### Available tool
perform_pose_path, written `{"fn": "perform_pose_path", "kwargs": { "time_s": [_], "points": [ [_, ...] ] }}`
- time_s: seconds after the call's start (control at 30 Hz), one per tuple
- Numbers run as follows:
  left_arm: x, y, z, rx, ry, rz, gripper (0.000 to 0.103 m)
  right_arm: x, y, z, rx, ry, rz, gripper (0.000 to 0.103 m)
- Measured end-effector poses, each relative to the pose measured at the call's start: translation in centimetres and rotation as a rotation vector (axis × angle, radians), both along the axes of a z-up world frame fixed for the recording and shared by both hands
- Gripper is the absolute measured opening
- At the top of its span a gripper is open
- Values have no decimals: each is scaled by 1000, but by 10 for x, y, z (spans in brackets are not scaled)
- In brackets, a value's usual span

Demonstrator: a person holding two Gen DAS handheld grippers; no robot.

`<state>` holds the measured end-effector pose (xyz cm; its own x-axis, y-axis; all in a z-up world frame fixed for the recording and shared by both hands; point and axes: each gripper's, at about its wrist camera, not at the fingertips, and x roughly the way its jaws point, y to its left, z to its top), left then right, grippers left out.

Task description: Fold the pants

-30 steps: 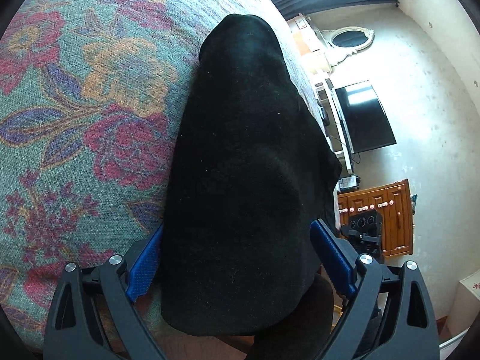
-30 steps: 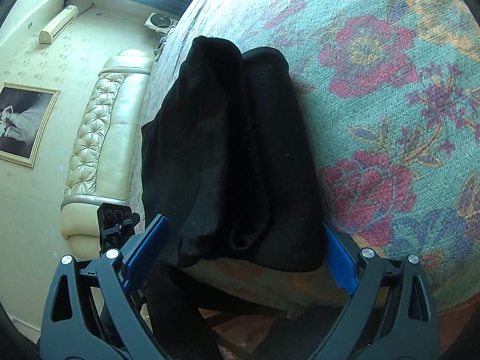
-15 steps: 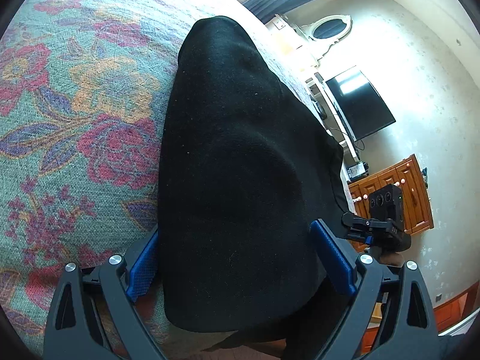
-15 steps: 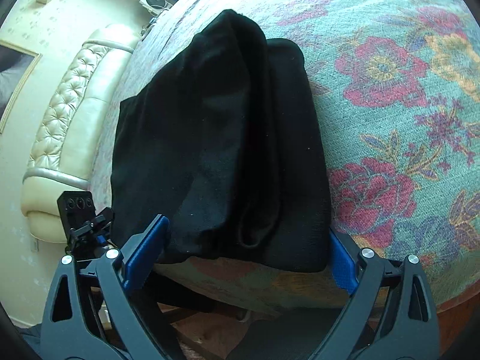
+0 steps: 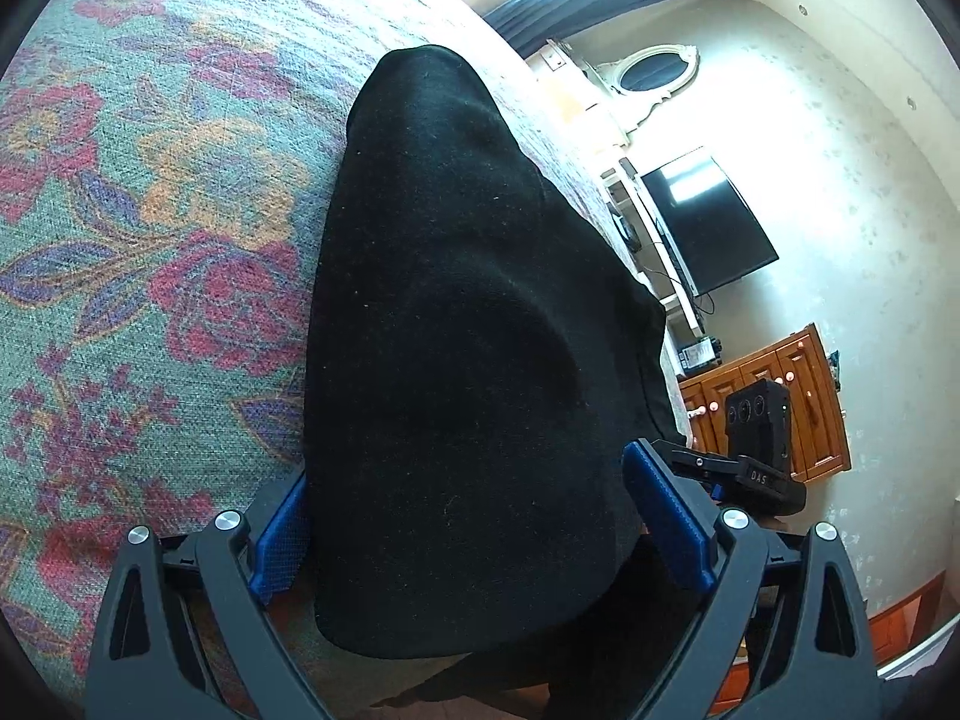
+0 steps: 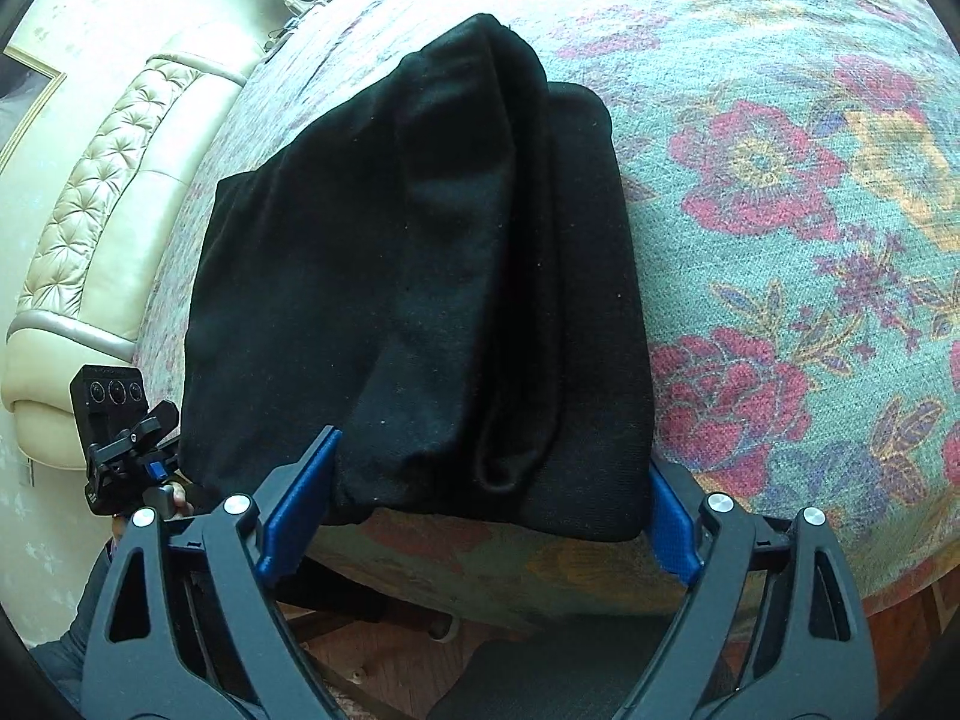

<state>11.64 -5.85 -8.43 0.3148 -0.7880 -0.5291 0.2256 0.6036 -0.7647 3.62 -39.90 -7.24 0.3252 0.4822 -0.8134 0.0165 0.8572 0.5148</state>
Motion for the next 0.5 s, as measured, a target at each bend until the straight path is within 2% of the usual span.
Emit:
{"fn": "perform_pose_path", "kwargs": {
  "time_s": [0.1, 0.2, 0.3, 0.5],
  "points": [
    [1, 1, -1, -5, 13, -7, 93, 0, 0, 1, -10, -3, -2, 89],
    [0, -5, -1, 44, -7, -31, 93, 1, 7, 5, -43, -12, 5, 89],
    [-1, -7, -3, 55, -22, -37, 93, 3, 15, 9, -66, -22, 9, 89],
    [2, -12, -3, 68, -18, -20, 93, 5, 9, 6, -23, -17, 2, 90]
  ]
}}
